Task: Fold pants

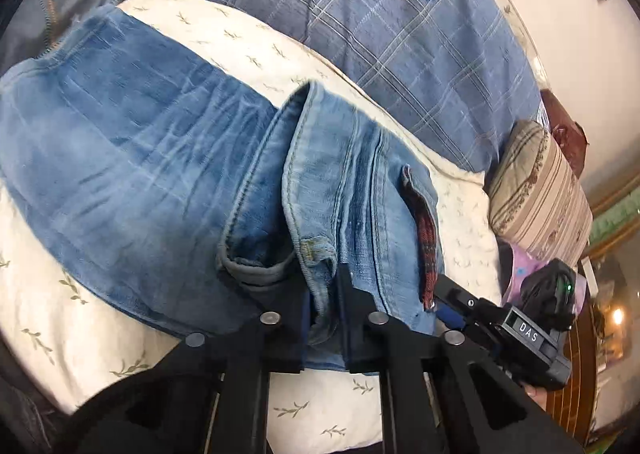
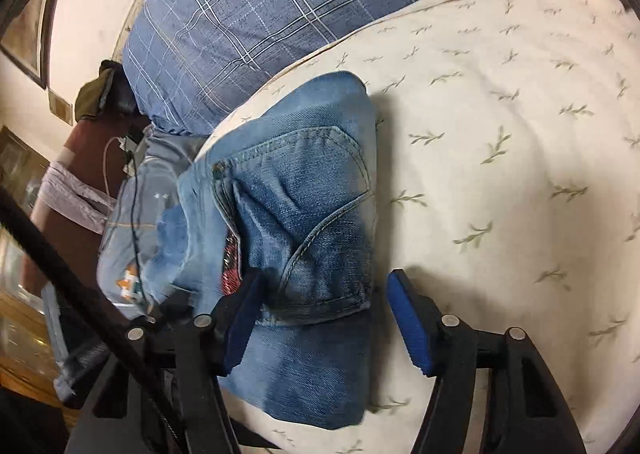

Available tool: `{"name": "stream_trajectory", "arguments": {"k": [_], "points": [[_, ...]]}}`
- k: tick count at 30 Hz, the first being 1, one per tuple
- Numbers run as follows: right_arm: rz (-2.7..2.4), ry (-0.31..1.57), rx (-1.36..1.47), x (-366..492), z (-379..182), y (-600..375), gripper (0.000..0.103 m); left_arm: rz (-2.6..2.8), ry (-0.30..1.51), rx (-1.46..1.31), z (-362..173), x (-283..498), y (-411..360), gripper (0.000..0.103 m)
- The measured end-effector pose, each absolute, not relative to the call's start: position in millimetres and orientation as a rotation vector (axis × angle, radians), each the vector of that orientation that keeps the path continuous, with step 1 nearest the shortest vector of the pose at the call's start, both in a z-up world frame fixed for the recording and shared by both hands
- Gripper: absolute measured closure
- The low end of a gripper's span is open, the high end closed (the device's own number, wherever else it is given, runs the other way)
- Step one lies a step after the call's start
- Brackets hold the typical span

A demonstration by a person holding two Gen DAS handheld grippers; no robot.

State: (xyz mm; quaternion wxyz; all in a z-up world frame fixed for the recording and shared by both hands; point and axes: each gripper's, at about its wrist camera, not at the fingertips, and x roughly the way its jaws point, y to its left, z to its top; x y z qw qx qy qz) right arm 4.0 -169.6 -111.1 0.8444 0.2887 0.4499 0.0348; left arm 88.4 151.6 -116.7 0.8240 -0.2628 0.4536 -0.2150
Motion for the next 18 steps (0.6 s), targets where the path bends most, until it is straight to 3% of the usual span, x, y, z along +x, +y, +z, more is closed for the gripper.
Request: {"name": "stream_trajectory", "arguments": {"k": [3,6,10,15,18], "points": [[0.086,0.939,0.610,-1,-107,-171,0.037,-0.436,0.898,-0.544,-103,83,161,0.096],[0.117,0.955,0.640,1,-113,-169,0.037,-0.411,0.976,-0.500,-128,84,159,0.094],[0.150,0.998,0.652,8,-123,-162,0.037,-0.402,0.922,-0.459,-126,74,150,0.093],[0.150,0.985,0.657,10,-118,-160,0.071,-0.417,0.945,-0.472,-127,70,146,0.093],[0.130,0.944,0.607,5,-99,-155,0.074,-0.477,0.953,-0.449,-116,69,131,0.094]]}}
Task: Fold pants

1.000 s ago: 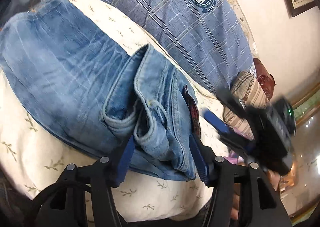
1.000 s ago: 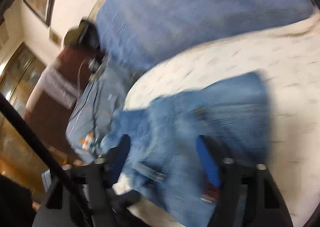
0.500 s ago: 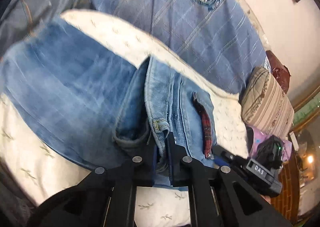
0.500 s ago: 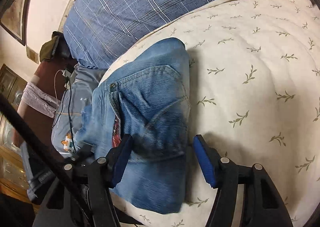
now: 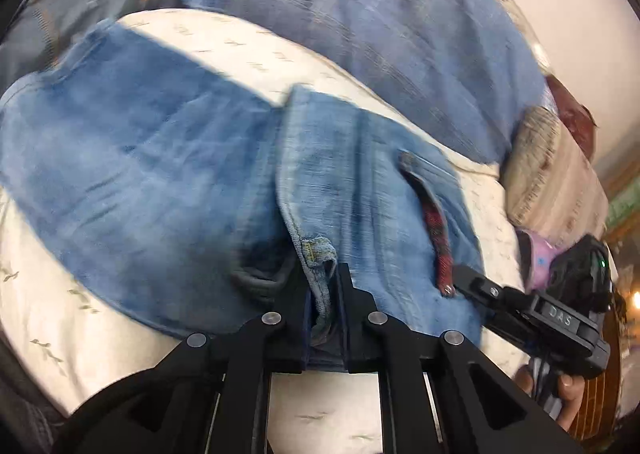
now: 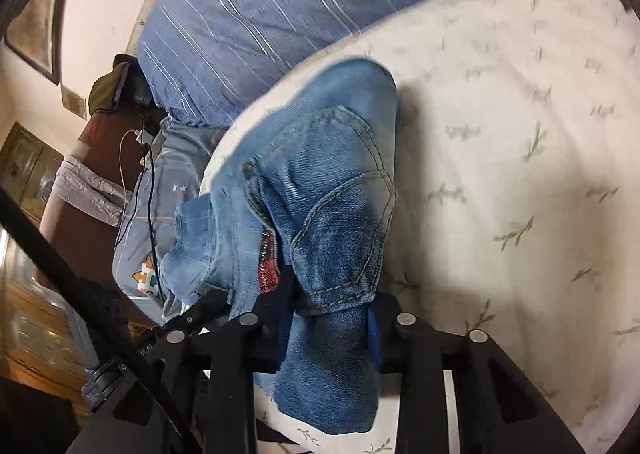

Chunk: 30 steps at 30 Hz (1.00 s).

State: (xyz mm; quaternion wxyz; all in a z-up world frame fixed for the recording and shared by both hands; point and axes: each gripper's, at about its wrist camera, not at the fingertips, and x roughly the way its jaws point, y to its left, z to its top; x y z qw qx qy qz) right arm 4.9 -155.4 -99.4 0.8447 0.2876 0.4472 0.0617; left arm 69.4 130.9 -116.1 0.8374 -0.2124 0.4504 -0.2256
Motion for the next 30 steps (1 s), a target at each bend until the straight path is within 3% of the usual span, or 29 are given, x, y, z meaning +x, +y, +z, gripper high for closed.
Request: {"name": "stream_trajectory", "arguments": {"k": [5,9,16,19,21,23,25,26,30], "points": [[0.064,0.960,0.585,-4,-92,-169,0.075,-0.513,0.996,-0.318,-117,69,93,0.094],[0.073,0.968,0.628,-7,-101,-178,0.078,-0.525,1.016,-0.475,-131,78,114,0.093],[-0.106,0.878,0.568,-23,-73,-211,0.079,-0.557,0.988,-0.479,-120,73,111,0.078],[-0.162,0.942,0.543,-25,-88,-225,0.068,-0.549,1.021,-0.507,-131,66,112,0.077],[-0.185,0.938,0.532,-27,-89,-223,0.054,-0.512,1.026,-0.491,-131,58,116,0.075],[-0.230,0.869,0.463,-32,-74,-215,0.054,-0.482,1.004,-0.528,-124,45,130,0.070],[-0.239,0.733,0.374,-43,-49,-198,0.039,-0.431,0.964,-0.566,-113,32,146,0.053],[-0.221,0.679,0.355,-48,-41,-190,0.028,-0.382,0.942,-0.585,-108,25,158,0.049],[-0.069,0.610,0.374,-56,-39,-157,0.026,-0.235,0.934,-0.659,-104,9,185,0.046]]}}
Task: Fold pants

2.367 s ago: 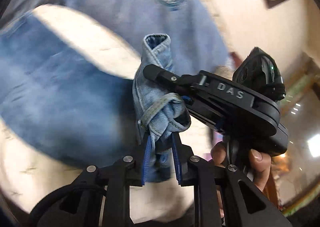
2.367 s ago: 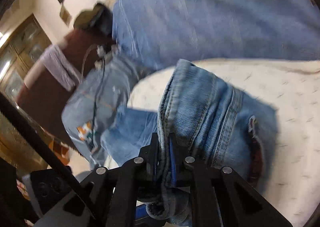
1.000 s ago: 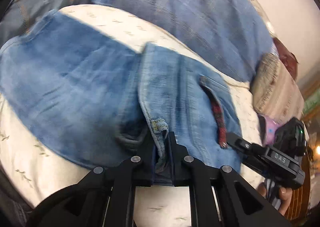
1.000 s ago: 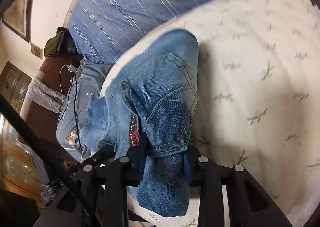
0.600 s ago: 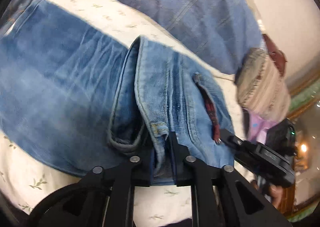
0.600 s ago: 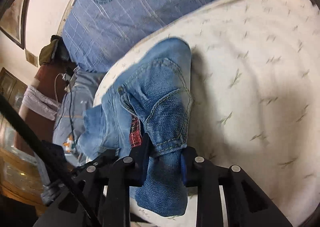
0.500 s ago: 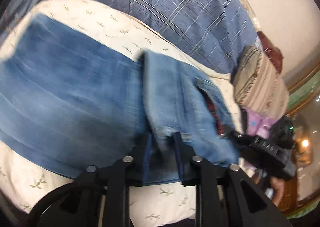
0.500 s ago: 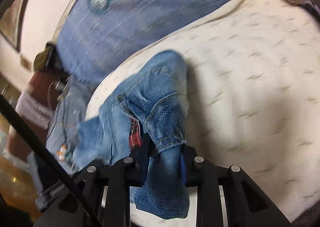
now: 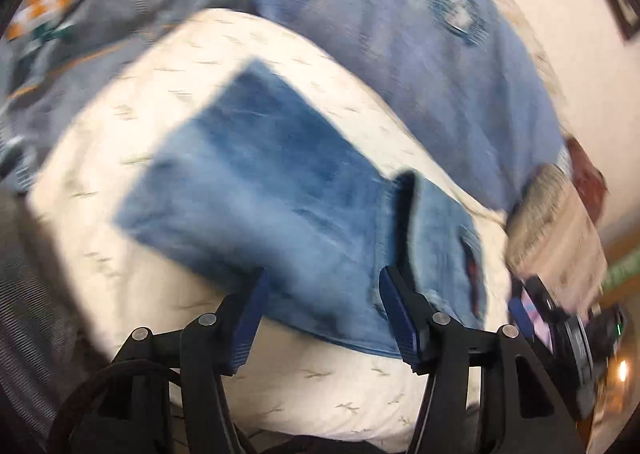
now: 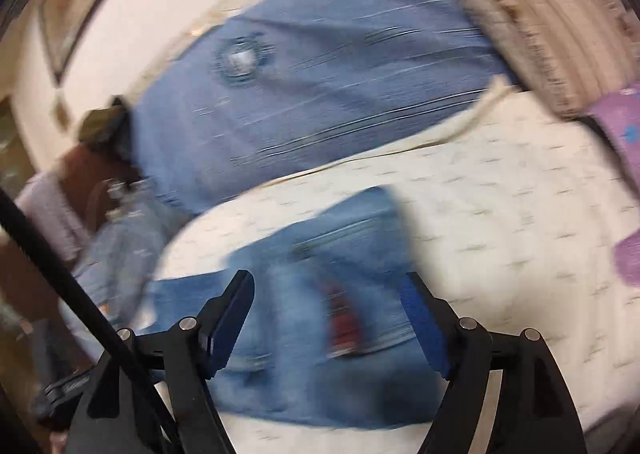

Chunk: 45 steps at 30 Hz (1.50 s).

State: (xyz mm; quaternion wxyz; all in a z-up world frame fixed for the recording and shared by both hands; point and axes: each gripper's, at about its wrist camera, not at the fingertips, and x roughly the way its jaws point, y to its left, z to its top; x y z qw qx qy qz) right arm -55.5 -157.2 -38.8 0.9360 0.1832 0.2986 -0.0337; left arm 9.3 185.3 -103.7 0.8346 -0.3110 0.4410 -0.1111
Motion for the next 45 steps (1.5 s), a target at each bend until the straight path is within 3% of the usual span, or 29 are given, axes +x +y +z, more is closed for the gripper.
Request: {"name": "stream_trajectory", "arguments": {"k": [12,19,21,22,24,31,32,34,40,45], "points": [[0.135,0.761,0.311,-38,-80,-79,0.026,-0.013,1.021,-0.891,-140,3,225,0.046],[0.152,0.806,0.292,-37,-93,-69,0.026,-0.017,0.930,-0.942,-146,17,227,0.042],[0.149,0.817,0.282,-36,-96,-69,0.026,-0.019,0.917,-0.877,-145,15,221,0.050],[0.147,0.820,0.277,-36,-98,-68,0.026,-0.005,0.912,-0.837,-145,13,218,0.069],[0.151,0.829,0.271,-35,-100,-66,0.026,-0.044,0.910,-0.838,-151,12,218,0.090],[0.203,0.874,0.240,-15,-94,-47,0.026,-0.021,0.917,-0.887,-157,9,222,0.080],[0.229,0.886,0.245,-10,-93,-41,0.026,-0.024,0.916,-0.884,-156,10,222,0.081],[0.297,0.914,0.261,4,-90,-27,0.026,-0.046,0.895,-0.863,-151,9,219,0.092],[0.481,1.087,0.301,66,-85,19,0.026,-0.055,0.742,-0.595,-111,-13,186,0.095],[0.556,1.263,0.271,118,-92,47,0.026,-0.060,0.723,-0.535,-107,-21,175,0.095]]}}
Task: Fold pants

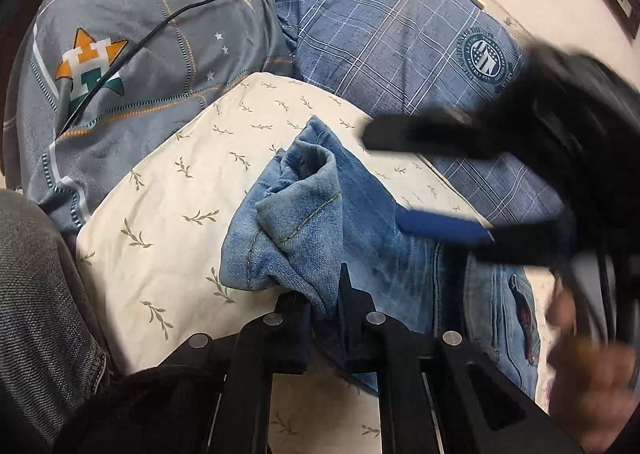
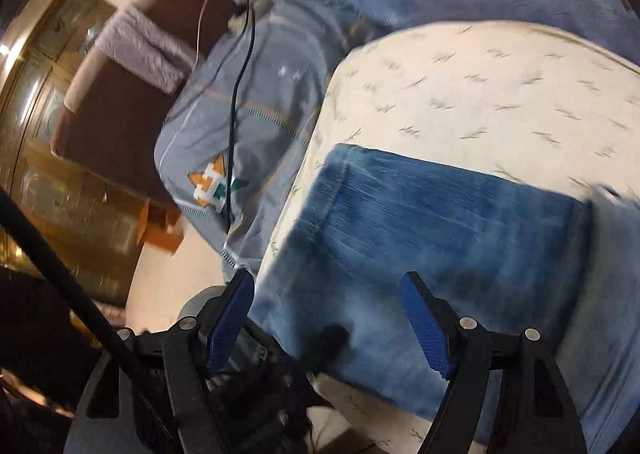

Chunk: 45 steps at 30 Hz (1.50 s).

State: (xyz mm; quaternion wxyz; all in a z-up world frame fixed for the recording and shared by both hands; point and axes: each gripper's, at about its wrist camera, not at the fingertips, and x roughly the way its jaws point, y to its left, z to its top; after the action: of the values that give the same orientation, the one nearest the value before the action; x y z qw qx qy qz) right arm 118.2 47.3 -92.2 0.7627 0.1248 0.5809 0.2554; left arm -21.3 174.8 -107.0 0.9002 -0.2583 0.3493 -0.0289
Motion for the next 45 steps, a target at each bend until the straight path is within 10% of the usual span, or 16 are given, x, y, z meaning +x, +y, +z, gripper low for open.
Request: {"name": "stream_trajectory", "arguments": {"k": [10,16,36,45], "points": [[0.526,1.556,-0.213,161,-127,147,0.032,-0.044,0.776,-0.526,-112,-13,176,0.095],[0.432,1.561,-0.347,155,-150,145,0.088,-0.054,0.788,-0.509,-113,-9,175,0.095],[0.438,0.837,0.343,38,31,-96,0.092,-0.479,0.426,-0.049,-8,-59,47,0.095],[0.240,0.824,0.713,3,-65,-247,0.091,-0.642,0.630,0.177,-77,-34,-44,0.094]]}}
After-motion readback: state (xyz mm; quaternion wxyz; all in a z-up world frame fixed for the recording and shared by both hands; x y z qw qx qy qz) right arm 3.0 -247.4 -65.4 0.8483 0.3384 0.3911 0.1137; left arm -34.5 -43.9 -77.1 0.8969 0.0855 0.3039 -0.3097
